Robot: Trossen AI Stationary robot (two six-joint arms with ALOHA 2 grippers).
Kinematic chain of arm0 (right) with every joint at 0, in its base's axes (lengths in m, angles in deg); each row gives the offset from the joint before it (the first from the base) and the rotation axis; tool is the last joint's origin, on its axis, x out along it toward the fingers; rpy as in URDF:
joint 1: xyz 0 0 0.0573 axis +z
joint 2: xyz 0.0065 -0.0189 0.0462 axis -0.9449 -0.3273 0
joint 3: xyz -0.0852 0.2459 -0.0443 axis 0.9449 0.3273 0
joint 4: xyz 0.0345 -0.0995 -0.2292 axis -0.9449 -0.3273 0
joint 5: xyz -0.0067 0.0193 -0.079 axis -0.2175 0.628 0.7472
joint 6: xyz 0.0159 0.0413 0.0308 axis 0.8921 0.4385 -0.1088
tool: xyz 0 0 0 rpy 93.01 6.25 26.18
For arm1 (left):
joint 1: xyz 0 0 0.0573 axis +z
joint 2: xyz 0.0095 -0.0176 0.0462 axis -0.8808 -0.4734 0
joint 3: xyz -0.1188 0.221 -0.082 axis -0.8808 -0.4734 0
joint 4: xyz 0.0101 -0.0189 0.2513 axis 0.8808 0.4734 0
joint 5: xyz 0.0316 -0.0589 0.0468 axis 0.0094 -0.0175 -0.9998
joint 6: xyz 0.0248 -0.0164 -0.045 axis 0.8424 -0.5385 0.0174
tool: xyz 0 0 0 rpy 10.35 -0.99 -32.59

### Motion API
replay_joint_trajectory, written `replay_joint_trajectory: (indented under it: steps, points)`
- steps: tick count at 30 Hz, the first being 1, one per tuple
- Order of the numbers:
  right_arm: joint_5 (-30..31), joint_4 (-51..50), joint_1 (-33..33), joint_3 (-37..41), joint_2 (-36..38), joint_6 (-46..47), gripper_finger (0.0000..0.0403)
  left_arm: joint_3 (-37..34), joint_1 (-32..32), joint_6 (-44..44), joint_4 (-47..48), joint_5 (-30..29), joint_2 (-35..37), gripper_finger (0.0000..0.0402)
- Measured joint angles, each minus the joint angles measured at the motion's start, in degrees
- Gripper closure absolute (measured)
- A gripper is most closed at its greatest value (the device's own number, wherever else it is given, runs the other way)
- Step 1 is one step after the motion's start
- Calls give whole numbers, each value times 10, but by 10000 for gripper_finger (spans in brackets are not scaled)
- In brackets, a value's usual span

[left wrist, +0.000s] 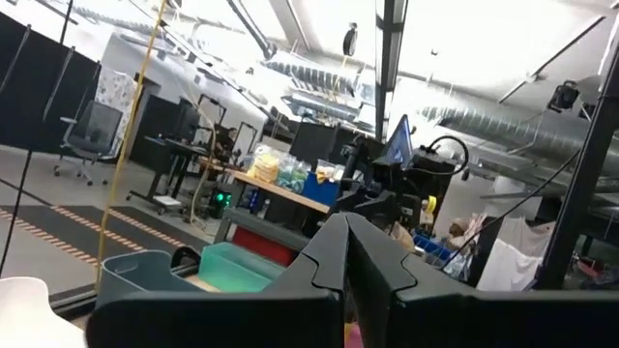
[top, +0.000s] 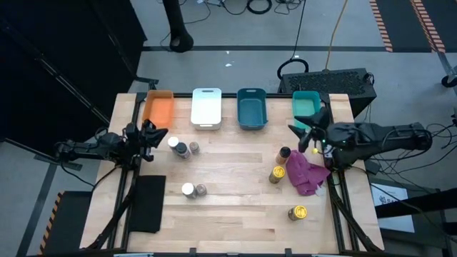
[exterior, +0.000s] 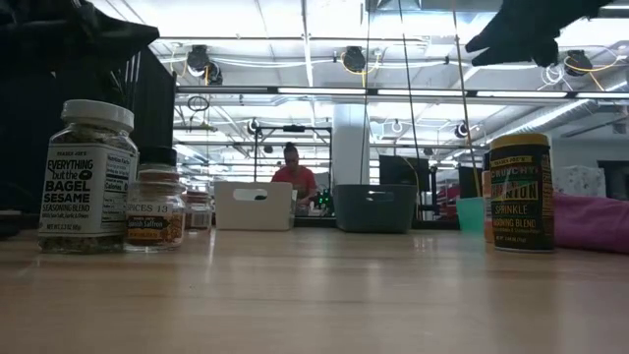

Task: Sort spices by type
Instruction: Put the right black seasoning bottle into the green bin

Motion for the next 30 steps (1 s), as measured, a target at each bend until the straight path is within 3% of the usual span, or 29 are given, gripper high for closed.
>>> replay_joint_trajectory:
  steps: [7,14,23,30]
  points:
    - [-23,-164,-34,-116,-101,130,206,11,0,0,-18,0,-39,391]
    - [-115,-324,-81,-193,-179,224,206,28,0,-10,-108,40,-166,391]
    - [-198,-352,-116,-203,-224,154,206,90,-1,-45,-129,45,-347,391]
    - [-199,-334,-117,-203,-231,79,206,165,-15,-29,-128,47,-471,391]
